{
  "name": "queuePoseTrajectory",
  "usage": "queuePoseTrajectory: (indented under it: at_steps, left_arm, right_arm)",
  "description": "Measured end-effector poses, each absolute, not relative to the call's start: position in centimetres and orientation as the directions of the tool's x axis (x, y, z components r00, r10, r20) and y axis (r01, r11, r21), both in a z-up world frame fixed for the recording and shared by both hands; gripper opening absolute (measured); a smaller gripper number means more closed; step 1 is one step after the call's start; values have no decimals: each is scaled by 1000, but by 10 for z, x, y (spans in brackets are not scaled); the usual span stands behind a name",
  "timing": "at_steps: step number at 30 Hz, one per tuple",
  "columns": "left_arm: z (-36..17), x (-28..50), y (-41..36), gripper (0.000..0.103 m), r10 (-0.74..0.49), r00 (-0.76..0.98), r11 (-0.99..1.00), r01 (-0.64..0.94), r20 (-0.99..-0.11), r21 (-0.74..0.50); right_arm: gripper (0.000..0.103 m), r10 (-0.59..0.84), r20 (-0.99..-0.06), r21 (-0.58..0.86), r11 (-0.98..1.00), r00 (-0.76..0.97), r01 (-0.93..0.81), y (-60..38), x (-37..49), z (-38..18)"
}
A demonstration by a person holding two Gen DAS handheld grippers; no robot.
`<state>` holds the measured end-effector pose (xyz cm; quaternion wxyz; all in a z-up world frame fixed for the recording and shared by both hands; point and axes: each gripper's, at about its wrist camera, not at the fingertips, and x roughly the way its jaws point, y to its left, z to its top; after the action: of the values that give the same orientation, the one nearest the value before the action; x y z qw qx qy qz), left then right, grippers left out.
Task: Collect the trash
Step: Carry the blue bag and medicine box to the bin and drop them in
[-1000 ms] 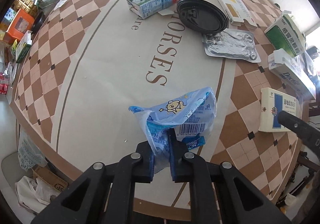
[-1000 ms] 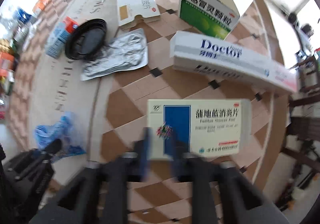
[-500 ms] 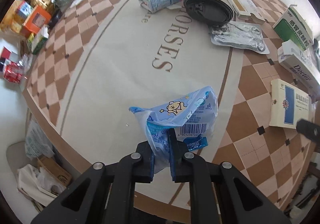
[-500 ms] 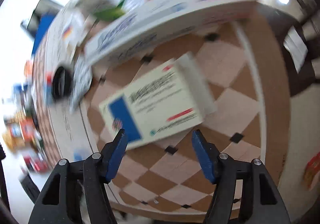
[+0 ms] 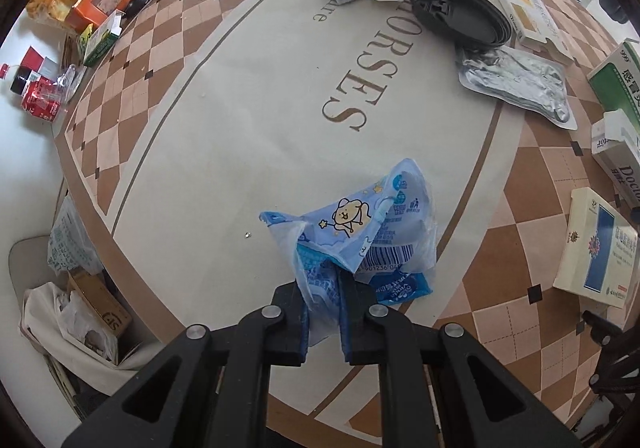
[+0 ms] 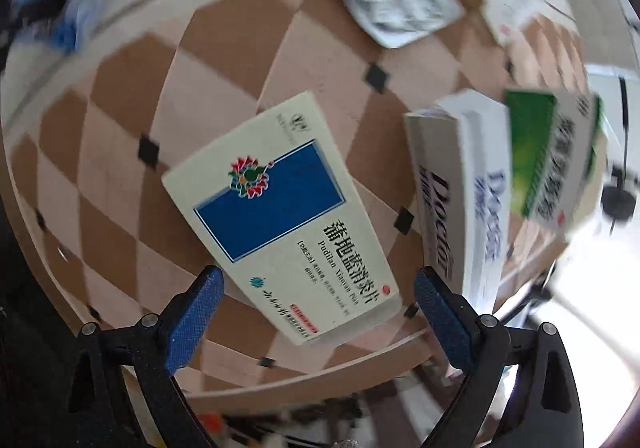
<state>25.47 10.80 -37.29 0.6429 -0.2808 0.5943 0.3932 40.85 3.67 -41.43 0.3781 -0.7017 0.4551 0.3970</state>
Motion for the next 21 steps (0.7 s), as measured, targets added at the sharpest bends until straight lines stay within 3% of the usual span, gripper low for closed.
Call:
queuePoseTrajectory:
  at_steps: [3, 5, 10, 12, 14, 15, 19, 20, 21]
  left_arm:
    - [-372, 255, 108, 9, 171, -13, 530, -842, -985, 103]
    - [-372, 253, 110, 9, 167, -8, 527, -845, -986, 96]
    - [-373, 250, 116, 9, 162, -2, 520, -850, -987, 87]
    - [-373, 249, 120, 9, 163, 0, 517, -852, -987, 85]
    - [-373, 249, 120, 9, 168, 0, 521, -849, -986, 89]
    - [-372, 250, 118, 9, 170, 2, 524, -847, -985, 89]
    - [-369, 246, 115, 9, 183, 9, 541, -836, -983, 93]
    - [-367, 244, 115, 9, 185, 13, 542, -836, -983, 91]
    - [-366, 241, 115, 9, 186, 16, 543, -835, -982, 89]
  right_arm:
    - [98, -379, -898, -118, -284, 224, -951, 44, 408, -426]
    - [92, -395, -911, -64, -145, 117, -987, 53, 421, -426]
    - [91, -314, -935, 21, 420, -166, -907, 51, 465, -418]
    - [92, -256, -945, 71, 452, -205, -889, 53, 463, -412]
    - [103, -240, -965, 12, 368, -107, -930, 54, 454, -405]
    - [103, -231, -971, -16, 332, -64, -943, 55, 449, -406]
    - [102, -212, -977, -37, 322, -34, -946, 49, 434, -418]
    - [100, -189, -981, -34, 347, -35, -937, 46, 434, -415]
    - [91, -165, -986, -34, 362, -28, -932, 42, 432, -410]
